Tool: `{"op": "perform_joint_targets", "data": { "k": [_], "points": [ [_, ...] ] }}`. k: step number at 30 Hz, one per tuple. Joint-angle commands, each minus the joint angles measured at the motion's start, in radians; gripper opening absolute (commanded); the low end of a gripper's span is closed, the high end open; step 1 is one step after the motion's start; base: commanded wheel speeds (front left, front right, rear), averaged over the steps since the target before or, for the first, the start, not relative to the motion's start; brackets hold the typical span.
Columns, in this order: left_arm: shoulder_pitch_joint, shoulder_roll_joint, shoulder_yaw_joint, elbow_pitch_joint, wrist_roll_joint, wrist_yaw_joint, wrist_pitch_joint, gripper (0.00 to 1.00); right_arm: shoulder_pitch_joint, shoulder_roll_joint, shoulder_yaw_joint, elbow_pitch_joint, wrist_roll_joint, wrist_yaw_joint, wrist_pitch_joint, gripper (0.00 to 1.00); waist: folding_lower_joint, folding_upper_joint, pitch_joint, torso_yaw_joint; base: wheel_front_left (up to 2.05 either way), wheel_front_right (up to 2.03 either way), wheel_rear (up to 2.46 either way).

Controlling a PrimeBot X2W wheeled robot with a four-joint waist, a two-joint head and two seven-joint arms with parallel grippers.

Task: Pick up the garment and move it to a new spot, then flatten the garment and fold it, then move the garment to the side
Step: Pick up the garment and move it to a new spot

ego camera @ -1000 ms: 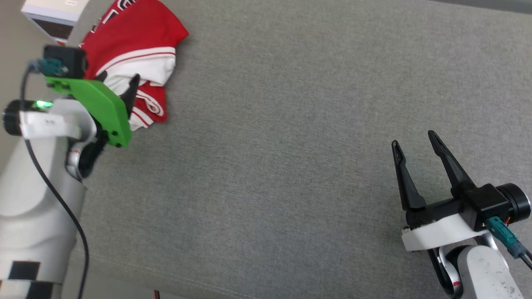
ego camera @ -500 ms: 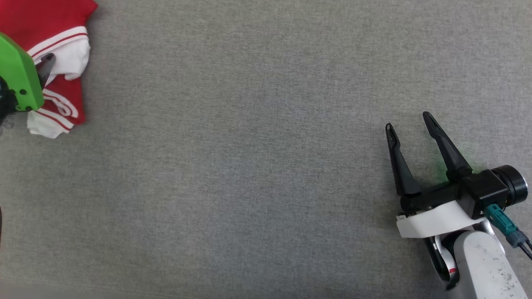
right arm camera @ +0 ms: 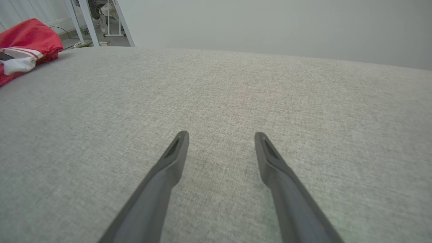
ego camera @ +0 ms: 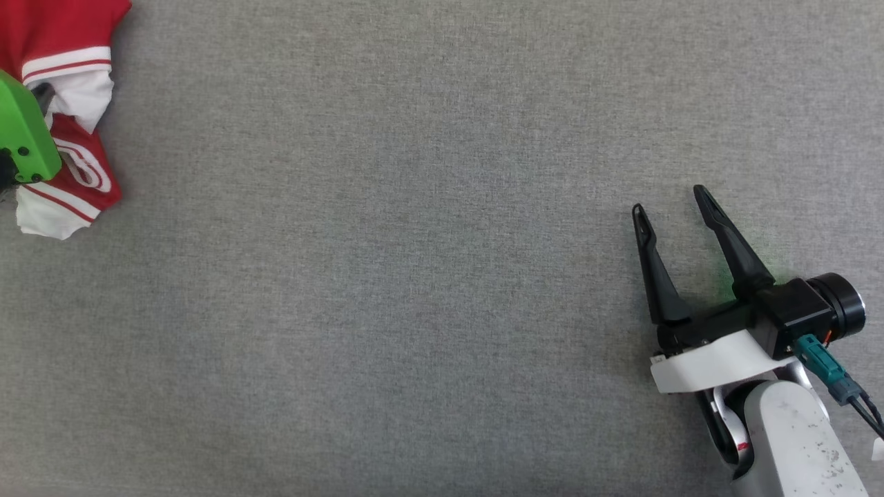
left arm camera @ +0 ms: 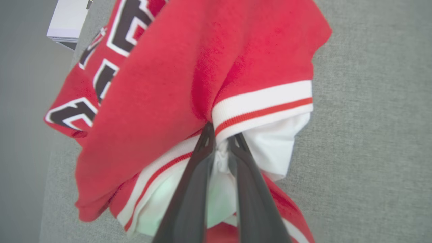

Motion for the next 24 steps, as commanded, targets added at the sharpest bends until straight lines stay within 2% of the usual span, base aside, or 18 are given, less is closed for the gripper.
{"op": "perform_joint_targets", "data": {
  "k": [1, 10, 17, 24],
  "points": [
    [0.007, -0.006, 0.005, -0.006, -0.004, 0.001, -0.031, 0.00, 0.004, 0.000, -0.001, 0.012, -0.001, -0.001, -0.002, 1.00, -0.0001, -0.0001, -0.049, 0.015, 0.00, 0.00, 0.00],
    [0.021, -0.006, -0.003, -0.162, 0.002, -0.001, -0.201, 0.00, 0.058, 0.018, -0.026, 0.055, 0.014, -0.001, -0.002, 1.00, -0.0001, -0.0001, -0.227, 0.033, 0.00, 0.00, 0.00],
    [0.041, -0.013, -0.058, -0.333, 0.004, -0.002, -0.226, 0.00, 0.099, 0.039, -0.041, 0.081, 0.026, -0.001, -0.002, 1.00, -0.0001, -0.0001, -0.349, 0.011, 0.00, 0.00, 0.00],
    [0.059, -0.060, -0.119, -0.471, 0.010, 0.000, -0.221, 0.00, 0.133, 0.057, -0.052, 0.093, 0.032, -0.001, -0.002, 1.00, -0.0001, -0.0001, -0.434, -0.062, 0.00, 0.00, 0.00]
  ]
}}
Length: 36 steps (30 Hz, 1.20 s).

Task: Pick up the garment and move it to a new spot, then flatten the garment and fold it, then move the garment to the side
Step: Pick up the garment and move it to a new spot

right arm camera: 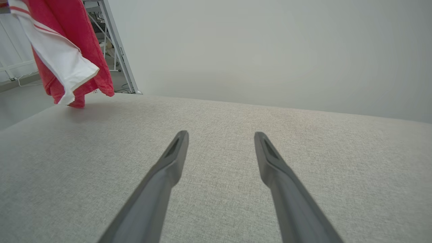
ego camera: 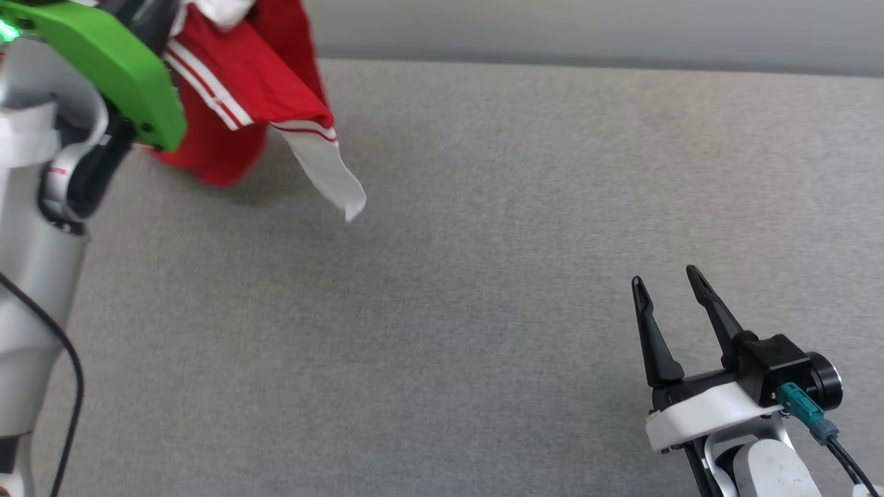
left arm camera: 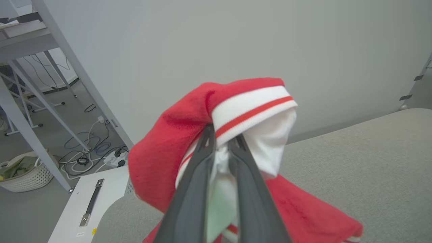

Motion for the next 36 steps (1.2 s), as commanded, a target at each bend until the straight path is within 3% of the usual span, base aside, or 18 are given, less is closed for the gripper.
{"op": "perform_joint_targets", "data": {
  "k": [1, 9, 12, 18, 25, 31, 32, 33, 34, 36],
  "points": [
    [0.012, -0.017, -0.011, -0.019, 0.012, 0.000, -0.004, 0.00, 0.013, 0.005, -0.001, 0.004, 0.004, -0.001, -0.002, 1.00, 0.0001, -0.0001, -0.071, -0.073, 0.00, 0.00, 0.00],
    [0.028, -0.056, -0.144, -0.059, 0.063, -0.001, 0.006, 0.00, 0.037, 0.011, -0.025, 0.000, 0.002, -0.001, -0.002, 1.00, 0.0001, -0.0001, -0.099, -0.196, 0.00, 0.00, 0.00],
    [0.047, -0.097, -0.199, -0.061, 0.044, -0.002, 0.005, 0.00, 0.046, 0.012, -0.034, -0.003, -0.001, -0.001, -0.002, 1.00, 0.0001, -0.0001, -0.095, -0.232, 0.00, 0.00, 0.00],
    [0.111, -0.225, -0.316, -0.010, 0.027, -0.001, -0.023, 0.00, 0.043, 0.013, -0.051, -0.012, -0.010, -0.001, -0.002, 1.00, 0.0001, -0.0001, -0.068, -0.295, 0.00, 0.00, 0.00],
    [0.189, -0.430, -0.399, 0.164, 0.028, 0.044, -0.112, 0.00, 0.018, 0.015, -0.108, -0.028, -0.019, -0.001, -0.002, 1.00, 0.0001, -0.0001, -0.001, -0.346, 0.00, 0.00, 0.00],
    [0.170, -0.514, -0.432, 0.351, 0.025, 0.073, -0.226, 0.00, -0.009, 0.015, -0.123, -0.028, -0.008, -0.001, -0.002, 1.00, 0.0001, -0.0001, 0.044, -0.375, 0.00, 0.00, 0.00],
    [0.164, -0.518, -0.440, 0.371, 0.020, 0.073, -0.242, 0.03, -0.012, 0.015, -0.124, -0.027, -0.006, -0.001, -0.002, 1.00, 0.0001, -0.0001, 0.047, -0.376, 0.00, 0.00, 0.00],
    [0.156, -0.521, -0.454, 0.392, 0.016, 0.072, -0.261, 0.95, -0.015, 0.015, -0.125, -0.025, -0.004, -0.001, -0.002, 1.00, 0.0001, -0.0001, 0.050, -0.376, 0.00, 0.00, 0.00],
    [0.150, -0.522, -0.467, 0.401, 0.007, 0.071, -0.272, 1.00, -0.018, 0.015, -0.125, -0.024, -0.004, -0.001, -0.002, 1.00, 0.0001, -0.0001, 0.051, -0.376, 0.00, 0.00, 0.00],
    [0.141, -0.523, -0.504, 0.391, -0.032, 0.070, -0.305, 1.00, -0.023, 0.015, -0.122, -0.018, -0.003, -0.001, -0.002, 1.00, 0.0001, -0.0001, 0.049, -0.371, 0.00, 0.00, 0.00]
  ]
}}
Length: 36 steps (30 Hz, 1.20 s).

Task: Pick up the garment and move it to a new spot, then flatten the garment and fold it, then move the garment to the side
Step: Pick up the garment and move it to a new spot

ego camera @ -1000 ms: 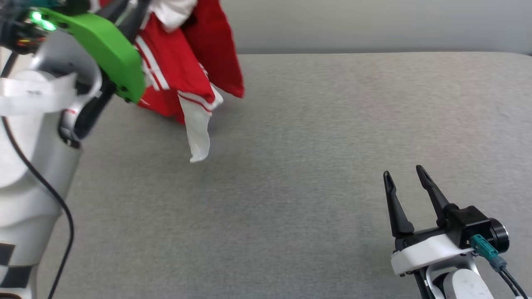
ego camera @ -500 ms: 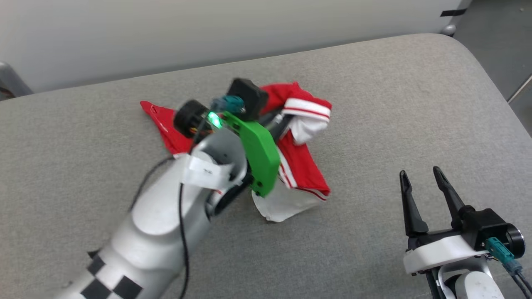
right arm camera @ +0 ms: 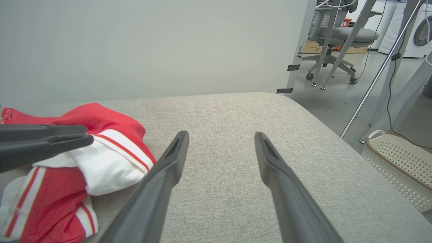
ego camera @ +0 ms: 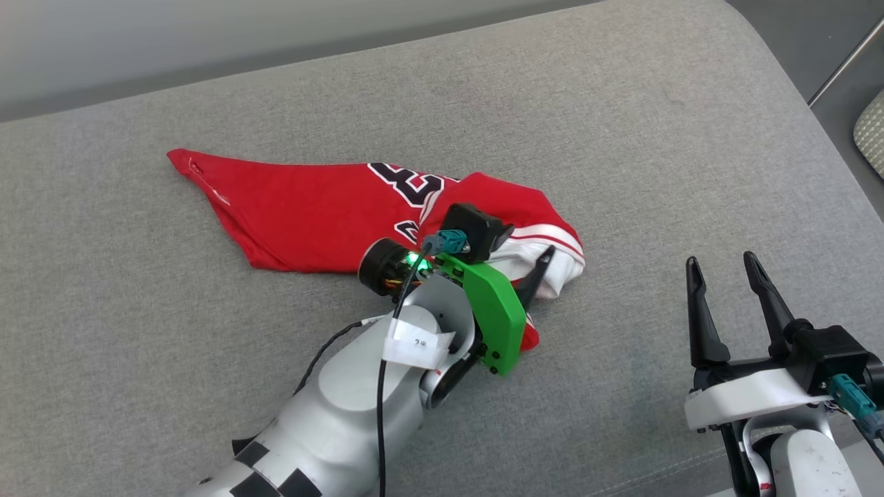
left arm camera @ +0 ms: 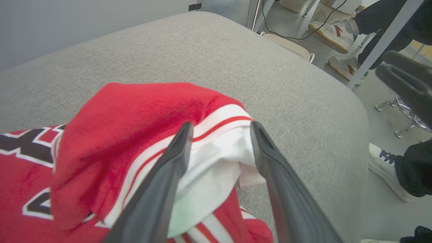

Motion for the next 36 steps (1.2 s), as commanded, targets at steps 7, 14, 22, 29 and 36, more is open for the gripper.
{"op": "perform_joint_targets", "data": {
  "k": [7, 14, 22, 29, 36],
  "points": [
    [-0.064, -0.005, -0.091, -0.014, -0.109, 0.017, -0.112, 1.00, -0.012, 0.003, -0.001, 0.016, 0.002, -0.001, -0.002, 1.00, 0.0001, -0.0001, -0.043, 0.055, 0.00, 0.00, 0.00],
    [-0.102, -0.002, -0.069, 0.035, -0.136, 0.045, -0.202, 1.00, 0.016, 0.003, -0.016, 0.011, -0.023, -0.001, -0.002, 1.00, 0.0001, -0.0001, -0.123, 0.142, 0.00, 0.00, 0.00],
    [0.019, 0.115, 0.064, -0.055, -0.089, 0.085, -0.231, 1.00, 0.072, -0.010, -0.044, -0.006, -0.036, -0.001, -0.002, 1.00, 0.0001, -0.0001, -0.206, 0.233, 0.00, 0.00, 0.00],
    [0.262, 0.205, 0.250, -0.318, 0.061, 0.141, -0.232, 1.00, 0.116, -0.035, -0.028, -0.022, -0.007, -0.001, -0.002, 1.00, 0.0001, -0.0001, -0.241, 0.274, 0.00, 0.00, 0.00],
    [0.515, 0.203, 0.380, -0.483, 0.169, 0.128, -0.232, 1.00, 0.155, -0.047, -0.016, -0.035, 0.008, -0.001, -0.002, 1.00, 0.0001, -0.0001, -0.259, 0.298, 0.00, 0.00, 0.00]
  ]
}}
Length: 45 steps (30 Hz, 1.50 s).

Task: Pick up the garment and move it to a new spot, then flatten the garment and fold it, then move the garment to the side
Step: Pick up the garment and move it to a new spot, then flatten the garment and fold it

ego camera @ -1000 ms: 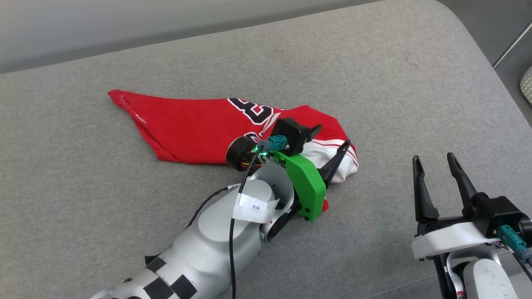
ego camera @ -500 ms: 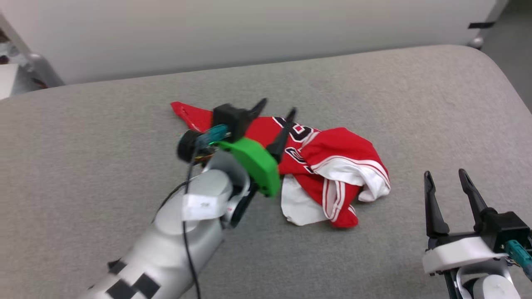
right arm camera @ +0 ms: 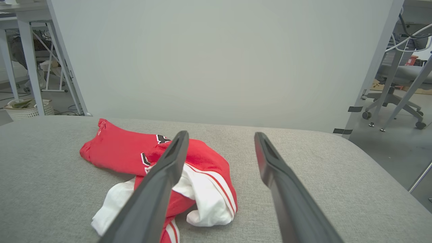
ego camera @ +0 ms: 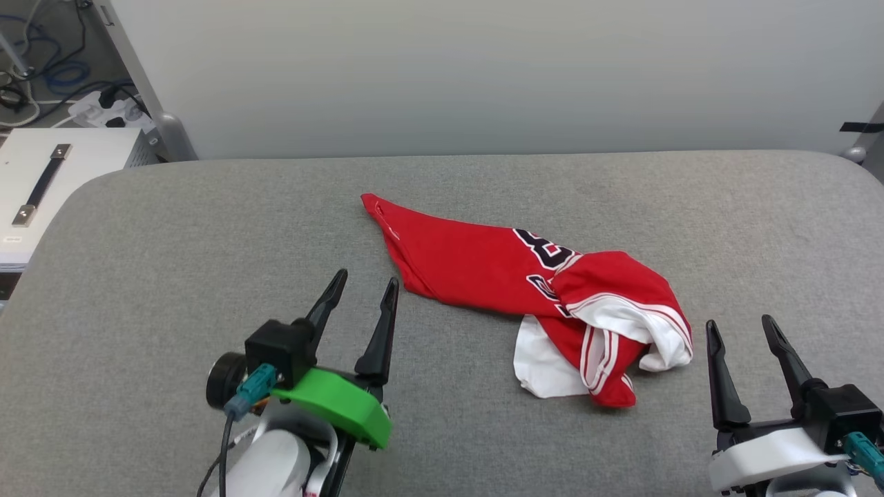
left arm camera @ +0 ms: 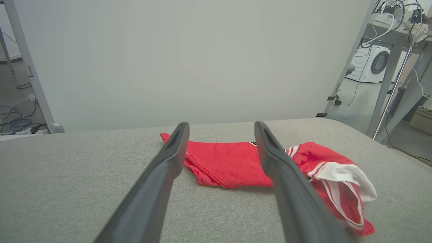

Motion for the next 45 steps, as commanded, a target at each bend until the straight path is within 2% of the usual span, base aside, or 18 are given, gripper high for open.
{"op": "perform_joint_targets", "data": {
  "k": [1, 10, 15, 19, 22, 26, 29, 32, 39, 45],
  "points": [
    [0.034, -0.008, 0.016, -0.015, 0.019, -0.007, -0.006, 1.00, 0.014, 0.000, 0.003, -0.005, 0.008, -0.001, -0.002, 1.00, 0.0000, 0.0000, -0.016, 0.015, 0.00, 0.00, 0.00],
    [0.212, -0.104, 0.126, -0.047, 0.093, -0.047, -0.006, 1.00, 0.032, -0.009, 0.029, -0.001, 0.013, -0.001, -0.002, 1.00, 0.0000, 0.0000, -0.037, 0.012, 0.00, 0.00, 0.00],
    [0.227, -0.129, 0.154, -0.028, 0.115, -0.073, -0.006, 1.00, 0.032, -0.015, 0.031, -0.002, 0.016, -0.001, -0.002, 1.00, 0.0000, 0.0000, -0.031, 0.004, 0.00, 0.00, 0.00],
    [0.196, -0.139, 0.145, -0.009, 0.123, -0.077, 0.008, 1.00, 0.024, -0.022, 0.038, -0.005, 0.014, -0.001, -0.002, 1.00, 0.0000, 0.0000, -0.012, -0.010, 0.00, 0.00, 0.00],
    [0.155, -0.149, 0.110, 0.005, 0.122, -0.078, 0.105, 1.00, 0.019, -0.024, 0.040, -0.012, 0.012, -0.001, -0.002, 1.00, 0.0000, 0.0000, 0.006, -0.020, 0.00, 0.00, 0.00],
    [0.088, -0.165, 0.054, 0.016, 0.111, -0.072, 0.304, 1.00, 0.012, -0.037, 0.063, -0.019, 0.021, -0.001, -0.002, 1.00, 0.0000, 0.0000, 0.034, -0.039, 0.00, 0.00, 0.00],
    [0.039, -0.181, 0.019, 0.030, 0.081, -0.057, 0.476, 1.00, -0.001, -0.047, 0.071, -0.024, 0.023, -0.001, -0.002, 1.00, 0.0000, 0.0000, 0.067, -0.059, 0.00, 0.00, 0.00],
    [-0.012, -0.183, -0.010, 0.057, 0.099, -0.028, 0.597, 1.00, -0.017, -0.048, 0.075, -0.028, 0.022, -0.001, -0.002, 1.00, 0.0000, 0.0000, 0.098, -0.081, 0.00, 0.00, 0.00],
    [-0.105, -0.199, -0.045, 0.109, 0.089, 0.009, 0.712, 1.00, -0.040, -0.041, 0.071, -0.032, 0.024, -0.001, -0.002, 1.00, 0.0000, 0.0000, 0.169, -0.131, 0.00, 0.00, 0.00],
    [-0.170, -0.207, -0.075, 0.159, 0.068, 0.033, 0.731, 1.00, -0.062, -0.032, 0.077, -0.034, 0.020, -0.001, -0.002, 1.00, 0.0000, 0.0000, 0.213, -0.157, 0.00, 0.00, 0.00]
  ]
}}
